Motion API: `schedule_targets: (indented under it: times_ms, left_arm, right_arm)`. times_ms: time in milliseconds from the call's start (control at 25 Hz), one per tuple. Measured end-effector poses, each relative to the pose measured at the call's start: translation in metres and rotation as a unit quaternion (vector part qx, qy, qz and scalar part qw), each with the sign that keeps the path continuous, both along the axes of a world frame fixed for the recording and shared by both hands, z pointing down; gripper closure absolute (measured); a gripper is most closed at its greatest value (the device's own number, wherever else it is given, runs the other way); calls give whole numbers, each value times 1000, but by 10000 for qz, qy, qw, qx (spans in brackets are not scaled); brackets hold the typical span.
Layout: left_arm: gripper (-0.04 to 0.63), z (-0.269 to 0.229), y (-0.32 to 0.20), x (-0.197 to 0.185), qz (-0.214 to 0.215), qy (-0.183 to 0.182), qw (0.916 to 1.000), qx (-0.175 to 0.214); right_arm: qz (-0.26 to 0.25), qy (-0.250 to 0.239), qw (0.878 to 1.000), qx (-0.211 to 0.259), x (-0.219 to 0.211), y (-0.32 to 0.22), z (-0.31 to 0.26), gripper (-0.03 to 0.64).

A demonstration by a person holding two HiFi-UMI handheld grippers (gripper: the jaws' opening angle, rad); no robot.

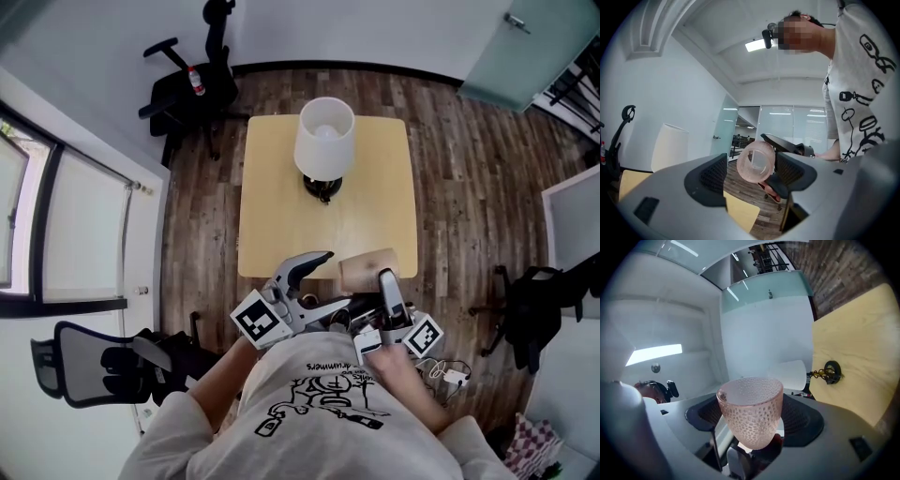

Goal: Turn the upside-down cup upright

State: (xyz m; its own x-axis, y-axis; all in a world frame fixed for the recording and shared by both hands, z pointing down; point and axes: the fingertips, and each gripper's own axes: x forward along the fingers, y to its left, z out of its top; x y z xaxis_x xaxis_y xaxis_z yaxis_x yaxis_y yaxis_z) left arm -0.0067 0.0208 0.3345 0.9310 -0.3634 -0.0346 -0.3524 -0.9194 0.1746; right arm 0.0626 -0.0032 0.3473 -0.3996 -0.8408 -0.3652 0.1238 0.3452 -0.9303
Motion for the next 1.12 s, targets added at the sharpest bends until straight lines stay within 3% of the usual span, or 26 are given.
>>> schedule_targets:
  times_ms: [320,400,600,920,1120]
  left_arm:
    - [256,-6,3,16,353,23,9992,191]
    - [299,-7,7,17,468,19,9986,243]
    - [308,-9,10,18,561,97,9979,317]
    - [310,-11,4,14,460,377,9981,129]
    - [310,-7,-3,3,282,374,9989,-18]
  right_arm:
    - [-80,-496,9987,-27,-5,8,0,249]
    - [-64,-579,9983,-2,-5,9,-1,250]
    - [-30,-551,9983,202,-4,12,-5,250]
    - [0,58,9996,267,-3,14,-8,249]
    - [195,1147,9927,328,11,20,-7,249]
